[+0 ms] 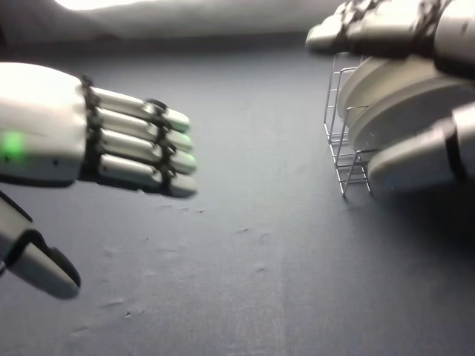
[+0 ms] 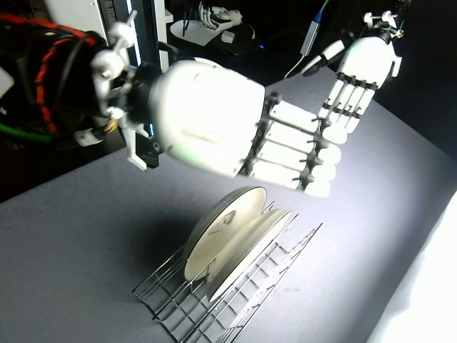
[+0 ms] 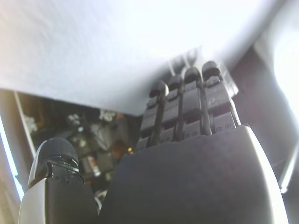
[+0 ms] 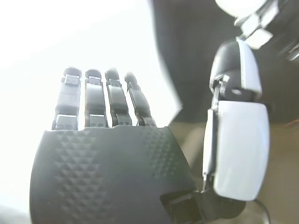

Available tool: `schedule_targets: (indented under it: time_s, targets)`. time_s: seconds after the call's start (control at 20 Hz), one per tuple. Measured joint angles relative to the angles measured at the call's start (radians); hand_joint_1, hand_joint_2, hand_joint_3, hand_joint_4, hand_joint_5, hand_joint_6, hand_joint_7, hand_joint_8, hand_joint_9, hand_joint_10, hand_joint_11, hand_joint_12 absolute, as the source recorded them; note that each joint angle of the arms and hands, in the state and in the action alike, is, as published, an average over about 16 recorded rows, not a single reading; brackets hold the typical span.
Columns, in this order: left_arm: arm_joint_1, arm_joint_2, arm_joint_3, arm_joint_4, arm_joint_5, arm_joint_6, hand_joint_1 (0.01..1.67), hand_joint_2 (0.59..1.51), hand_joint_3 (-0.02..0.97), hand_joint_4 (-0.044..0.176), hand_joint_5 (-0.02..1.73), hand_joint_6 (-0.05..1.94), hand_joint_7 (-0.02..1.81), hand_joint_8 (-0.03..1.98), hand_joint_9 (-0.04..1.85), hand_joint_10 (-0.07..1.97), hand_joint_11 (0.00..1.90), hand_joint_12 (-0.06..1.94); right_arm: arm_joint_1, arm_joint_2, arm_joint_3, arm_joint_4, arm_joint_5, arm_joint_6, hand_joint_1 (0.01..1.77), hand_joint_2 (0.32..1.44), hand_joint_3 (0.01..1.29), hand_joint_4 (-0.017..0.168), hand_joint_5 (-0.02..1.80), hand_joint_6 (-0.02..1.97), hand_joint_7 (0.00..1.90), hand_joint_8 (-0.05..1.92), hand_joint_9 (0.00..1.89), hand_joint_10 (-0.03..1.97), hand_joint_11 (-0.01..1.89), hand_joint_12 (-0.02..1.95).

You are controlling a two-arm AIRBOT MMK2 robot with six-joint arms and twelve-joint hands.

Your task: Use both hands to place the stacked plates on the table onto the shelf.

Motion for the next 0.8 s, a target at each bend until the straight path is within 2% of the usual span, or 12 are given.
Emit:
schedule_targets:
  time_s: [0.1, 0.2, 0.4, 0.5, 0.6, 0.8]
  targets:
    - [-0.004, -0.001, -0.027, -0.009, -0.014, 0.012, 0.03, 1.085, 0.019, -0.001, 0.32, 0.15, 0.37, 0.15, 0.31, 0.2, 0.21, 0.37, 0.003, -0.014, 0.006, -0.138, 0.041, -0.005, 0.33, 1.02, 0.01, 0.001, 0.4, 0.08, 0.43, 0.05, 0.35, 0.15, 0.12, 0.71]
    - [-0.007, -0.001, -0.054, -0.017, -0.023, 0.024, 0.03, 1.106, 0.019, -0.002, 0.43, 0.33, 0.5, 0.33, 0.42, 0.42, 0.32, 0.6, 0.001, -0.027, 0.016, -0.277, 0.086, -0.011, 0.24, 1.01, 0.01, 0.016, 0.58, 0.19, 0.63, 0.1, 0.52, 0.27, 0.23, 0.89]
    - [-0.008, -0.002, -0.101, -0.029, -0.029, 0.045, 0.04, 1.156, 0.019, -0.002, 0.66, 0.74, 0.78, 0.79, 0.7, 0.89, 0.59, 1.08, -0.009, -0.049, 0.044, -0.514, 0.188, -0.026, 0.12, 1.04, 0.01, 0.059, 0.93, 0.64, 1.0, 0.49, 0.9, 0.73, 0.59, 1.36]
    - [-0.003, -0.001, -0.114, -0.031, -0.025, 0.046, 0.06, 1.173, 0.019, -0.001, 0.78, 0.92, 0.93, 1.0, 0.85, 1.1, 0.75, 1.3, -0.01, -0.057, 0.058, -0.581, 0.232, -0.033, 0.11, 1.06, 0.01, 0.077, 1.07, 0.85, 1.16, 0.69, 1.07, 0.94, 0.77, 1.54]
    - [0.002, -0.001, -0.12, -0.032, -0.022, 0.048, 0.07, 1.187, 0.019, -0.001, 0.87, 1.06, 1.04, 1.15, 0.95, 1.26, 0.84, 1.48, -0.011, -0.06, 0.065, -0.621, 0.259, -0.036, 0.11, 1.07, 0.01, 0.089, 1.19, 0.97, 1.3, 0.79, 1.19, 1.07, 0.88, 1.67]
    - [0.005, -0.001, -0.13, -0.035, -0.013, 0.049, 0.09, 1.203, 0.019, -0.001, 1.0, 1.43, 1.18, 1.56, 1.1, 1.72, 1.04, 1.86, -0.011, -0.065, 0.077, -0.675, 0.303, -0.042, 0.14, 1.07, 0.01, 0.125, 1.4, 1.33, 1.52, 1.08, 1.42, 1.41, 1.19, 1.78]
